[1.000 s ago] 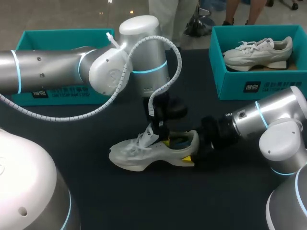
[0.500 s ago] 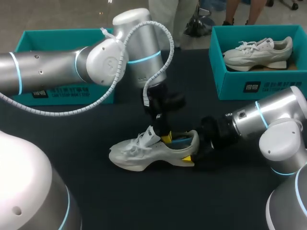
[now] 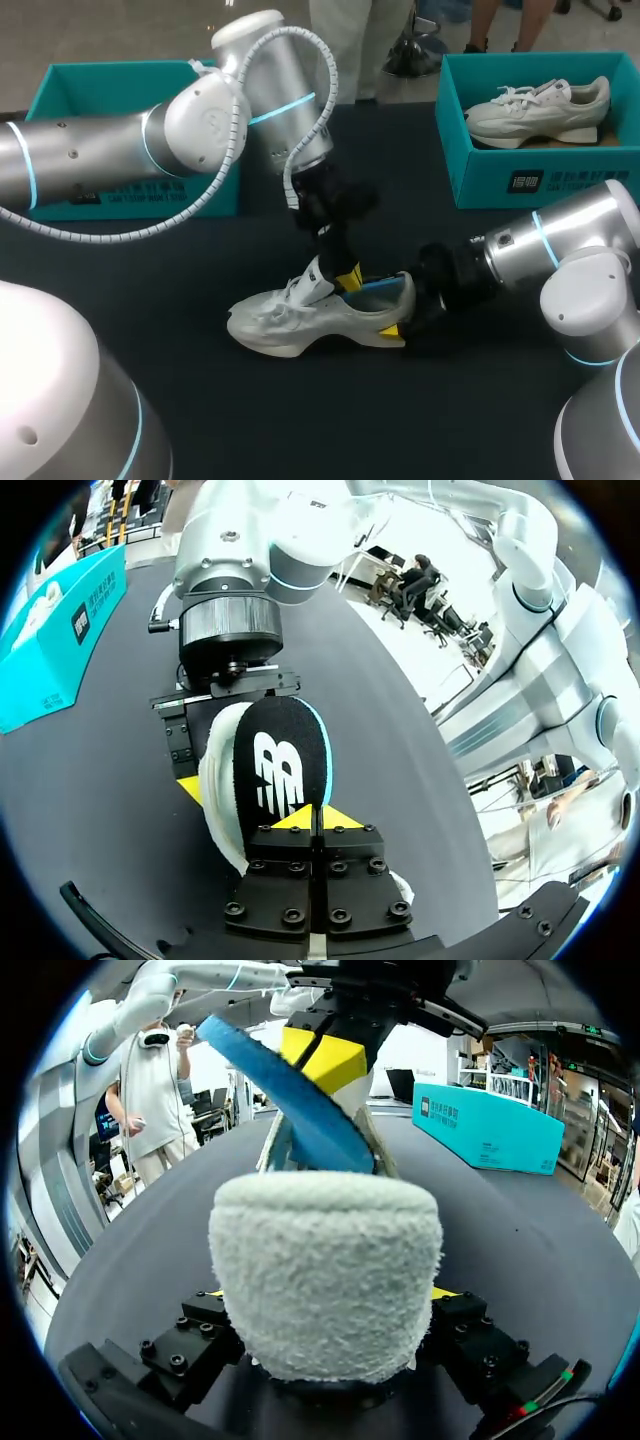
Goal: Take the shoe out of the shoebox, open the shoe tongue, remove and reinsert the insole, then place the shoe into the shoebox
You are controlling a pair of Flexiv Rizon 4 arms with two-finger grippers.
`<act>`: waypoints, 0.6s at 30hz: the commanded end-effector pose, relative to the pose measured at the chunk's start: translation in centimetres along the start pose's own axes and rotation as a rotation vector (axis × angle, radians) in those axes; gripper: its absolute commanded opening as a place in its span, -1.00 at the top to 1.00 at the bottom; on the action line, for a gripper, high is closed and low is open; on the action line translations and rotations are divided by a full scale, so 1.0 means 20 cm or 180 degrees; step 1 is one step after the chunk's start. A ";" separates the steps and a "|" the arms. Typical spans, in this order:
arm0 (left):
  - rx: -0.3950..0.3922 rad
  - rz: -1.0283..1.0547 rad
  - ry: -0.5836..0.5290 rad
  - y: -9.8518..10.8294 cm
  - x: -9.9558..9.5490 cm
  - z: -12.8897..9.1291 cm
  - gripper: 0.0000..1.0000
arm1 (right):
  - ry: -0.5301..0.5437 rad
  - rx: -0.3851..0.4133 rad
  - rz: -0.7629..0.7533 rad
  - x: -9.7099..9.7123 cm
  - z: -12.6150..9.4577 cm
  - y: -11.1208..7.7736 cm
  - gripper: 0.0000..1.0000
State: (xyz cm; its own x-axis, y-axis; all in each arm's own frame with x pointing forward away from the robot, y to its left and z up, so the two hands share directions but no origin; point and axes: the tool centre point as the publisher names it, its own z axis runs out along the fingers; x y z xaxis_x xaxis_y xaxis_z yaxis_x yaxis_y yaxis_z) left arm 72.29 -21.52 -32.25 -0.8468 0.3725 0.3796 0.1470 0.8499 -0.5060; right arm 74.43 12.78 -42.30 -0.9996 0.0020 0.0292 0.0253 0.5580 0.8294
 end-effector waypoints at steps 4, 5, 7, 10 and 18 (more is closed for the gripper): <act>0.0064 0.0026 0.0008 -0.03 -0.02 0.04 1.00 | -0.0002 0.0016 0.0003 0.00 0.02 0.00 1.00; 0.0060 0.0021 0.0021 -0.03 -0.03 0.05 1.00 | -0.0002 0.0016 0.0003 0.00 0.02 0.00 1.00; 0.0056 0.0019 0.0022 -0.03 -0.03 0.06 1.00 | -0.0002 0.0016 0.0003 0.00 0.02 0.00 1.00; 0.0057 0.0008 0.0017 -0.04 -0.03 0.06 0.95 | -0.0002 0.0016 0.0003 0.00 0.02 0.00 1.00; 0.0000 -0.0012 -0.0205 -0.03 -0.02 0.07 0.21 | -0.0002 0.0016 0.0003 0.00 0.02 0.00 1.00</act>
State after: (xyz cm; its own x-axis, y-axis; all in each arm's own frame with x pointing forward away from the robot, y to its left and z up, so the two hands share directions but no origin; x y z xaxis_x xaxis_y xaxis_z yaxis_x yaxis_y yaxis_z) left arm 72.55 -23.01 -33.22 -0.8668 0.3552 0.3499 0.1447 0.8508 -0.5053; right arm 74.43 12.78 -42.30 -0.9996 0.0019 0.0292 0.0253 0.5580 0.8294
